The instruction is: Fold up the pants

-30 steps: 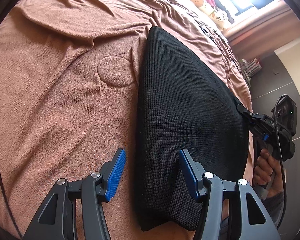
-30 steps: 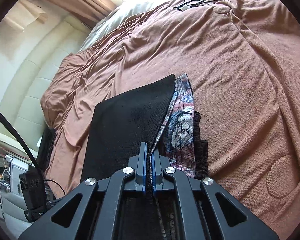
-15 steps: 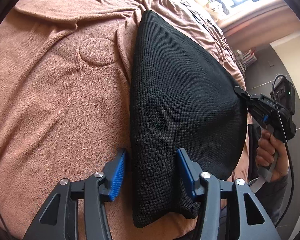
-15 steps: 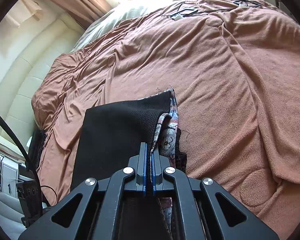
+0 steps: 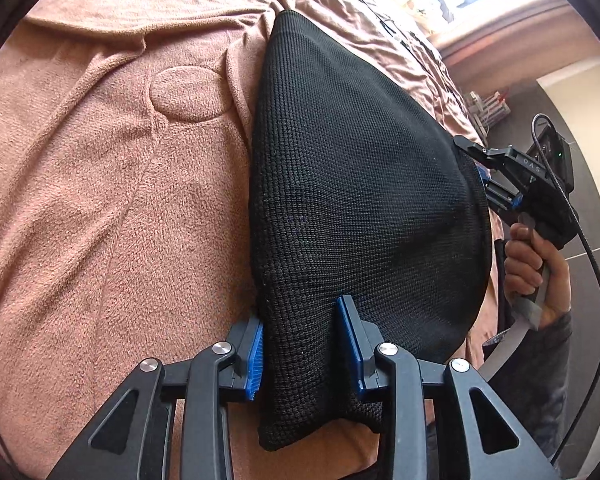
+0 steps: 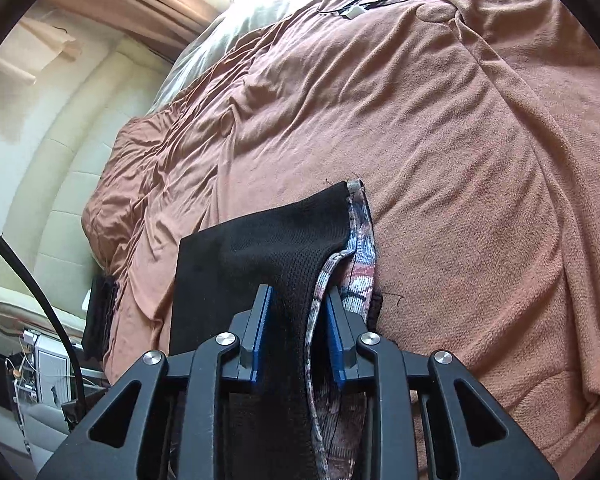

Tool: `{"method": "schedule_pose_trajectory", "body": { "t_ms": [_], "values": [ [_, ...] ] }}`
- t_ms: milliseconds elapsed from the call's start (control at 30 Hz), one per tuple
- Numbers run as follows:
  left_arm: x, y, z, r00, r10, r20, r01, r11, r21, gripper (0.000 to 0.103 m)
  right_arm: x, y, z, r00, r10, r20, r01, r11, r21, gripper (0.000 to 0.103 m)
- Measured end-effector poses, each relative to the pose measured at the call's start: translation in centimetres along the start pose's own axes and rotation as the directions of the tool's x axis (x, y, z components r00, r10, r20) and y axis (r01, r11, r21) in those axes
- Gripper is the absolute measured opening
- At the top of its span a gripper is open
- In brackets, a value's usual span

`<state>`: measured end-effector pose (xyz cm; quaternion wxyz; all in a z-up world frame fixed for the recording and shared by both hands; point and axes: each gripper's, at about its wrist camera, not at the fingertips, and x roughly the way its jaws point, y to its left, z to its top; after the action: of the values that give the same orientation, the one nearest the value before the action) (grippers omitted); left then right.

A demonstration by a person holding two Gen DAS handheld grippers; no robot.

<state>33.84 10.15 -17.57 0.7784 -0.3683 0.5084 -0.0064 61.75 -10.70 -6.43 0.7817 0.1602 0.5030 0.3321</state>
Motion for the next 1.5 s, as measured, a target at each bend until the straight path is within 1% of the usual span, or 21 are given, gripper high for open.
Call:
{"method": "schedule_pose_trajectory", "body": {
  "t_ms": [33, 67, 167, 233, 300, 367, 400, 433, 467, 500, 533, 567, 633, 700, 867, 1033, 1067, 1100, 1133, 1333, 1500],
  "values": [
    [0.0, 0.0, 0.0, 1.000, -0.001, 0.000, 0.001, 1.000, 0.000, 0.036, 0.0, 0.1, -0.1, 1.000, -0.016, 0.010, 0.016, 1.000, -0.011, 0.010],
    [0.0, 0.0, 0.1, 1.000, -0.001, -0.001, 0.001, 1.000, 0.002, 0.036, 0.0, 0.2, -0.2, 0.999, -0.034, 0.017, 0.034, 0.999, -0.022, 0.002],
    [0.0, 0.0, -0.2, 1.000, -0.012, -0.008, 0.012, 1.000, 0.008, 0.035, -0.9, 0.4, -0.8, 0.996, -0.075, 0.049, 0.076, 0.996, -0.035, 0.001],
    [0.1, -0.1, -0.4, 1.000, -0.013, -0.016, 0.013, 1.000, 0.015, 0.035, -1.3, 0.7, -1.3, 0.990, -0.128, 0.066, 0.132, 0.990, -0.056, 0.001],
    [0.1, -0.2, -0.4, 1.000, -0.011, -0.018, 0.011, 1.000, 0.015, 0.035, -0.8, 0.9, -1.6, 0.982, -0.184, 0.045, 0.187, 0.980, -0.070, 0.001],
    [-0.1, -0.2, -0.4, 1.000, -0.014, -0.017, 0.014, 1.000, 0.013, 0.035, -0.6, 0.8, -1.8, 0.980, -0.198, 0.015, 0.198, 0.978, -0.059, 0.005],
    [-0.1, -0.2, -0.3, 1.000, -0.017, -0.016, 0.017, 1.000, 0.012, 0.035, -1.1, 0.9, -1.8, 0.980, -0.198, 0.014, 0.199, 0.979, -0.054, 0.010],
    [-0.2, -0.1, -0.4, 1.000, -0.019, -0.016, 0.019, 1.000, 0.011, 0.035, -1.5, 1.1, -1.9, 0.979, -0.203, 0.018, 0.203, 0.978, -0.052, 0.020],
    [-0.3, 0.0, -0.5, 1.000, -0.022, -0.015, 0.022, 1.000, 0.009, 0.035, -2.2, 1.3, -2.0, 0.978, -0.206, 0.025, 0.207, 0.977, -0.057, 0.028],
    [-0.3, -0.1, -0.6, 1.000, -0.022, -0.014, 0.022, 1.000, 0.008, 0.035, -2.8, 1.6, -2.2, 0.979, -0.201, 0.034, 0.203, 0.977, -0.065, 0.048],
    [-0.3, -0.1, -0.6, 1.000, -0.021, -0.013, 0.021, 1.000, 0.009, 0.035, -3.5, 2.0, -2.5, 0.980, -0.194, 0.044, 0.197, 0.977, -0.076, 0.064],
    [-0.3, -0.1, -0.6, 1.000, -0.020, -0.010, 0.020, 1.000, 0.010, 0.035, -4.5, 2.2, -2.9, 0.981, -0.184, 0.055, 0.188, 0.978, -0.092, 0.067],
    [-0.3, -0.1, -0.6, 1.000, -0.020, -0.008, 0.020, 1.000, 0.008, 0.035, -5.4, 2.7, -4.0, 0.985, -0.165, 0.054, 0.170, 0.977, -0.129, 0.067],
    [-0.4, 0.0, -0.7, 1.000, -0.022, -0.006, 0.022, 1.000, 0.006, 0.035, -5.7, 2.7, -5.1, 0.986, -0.162, 0.029, 0.164, 0.975, -0.153, 0.067],
    [-0.8, 0.1, -1.0, 1.000, -0.024, -0.003, 0.024, 1.000, 0.007, 0.035, -6.2, 1.7, -7.0, 0.986, -0.164, -0.017, 0.159, 0.971, -0.177, 0.067],
    [-1.2, 0.1, -1.4, 1.000, -0.030, 0.001, 0.030, 1.000, 0.003, 0.035, -6.3, 0.7, -8.3, 0.994, -0.106, -0.022, 0.101, 0.985, -0.141, 0.067],
    [-1.2, 0.1, -1.4, 1.000, -0.030, 0.001, 0.030, 1.000, -0.001, 0.035, -6.2, 0.4, -8.5, 0.995, -0.099, -0.021, 0.096, 0.986, -0.135, 0.066],
    [-1.3, 0.2, -1.5, 0.999, -0.033, 0.002, 0.033, 0.999, -0.004, 0.035, -6.0, 0.1, -8.6, 0.995, -0.100, -0.026, 0.096, 0.987, -0.131, 0.053],
    [-1.3, 0.2, -1.6, 0.999, -0.035, 0.001, 0.035, 0.999, -0.008, 0.035, -5.6, -0.3, -8.8, 0.994, -0.098, -0.043, 0.092, 0.988, -0.120, 0.045],
    [-1.2, 1.0, -2.1, 0.998, -0.056, -0.018, 0.055, 0.998, -0.043, 0.041, -3.7, -2.6, -9.2, 0.994, -0.052, -0.098, 0.051, 0.999, -0.006, 0.045],
    [-1.0, 1.5, -2.5, 0.996, -0.083, -0.033, 0.081, 0.995, -0.059, 0.041, -3.5, -3.6, -9.5, 0.996, -0.011, -0.083, 0.015, 0.999, 0.045, 0.045]
  ]
}}
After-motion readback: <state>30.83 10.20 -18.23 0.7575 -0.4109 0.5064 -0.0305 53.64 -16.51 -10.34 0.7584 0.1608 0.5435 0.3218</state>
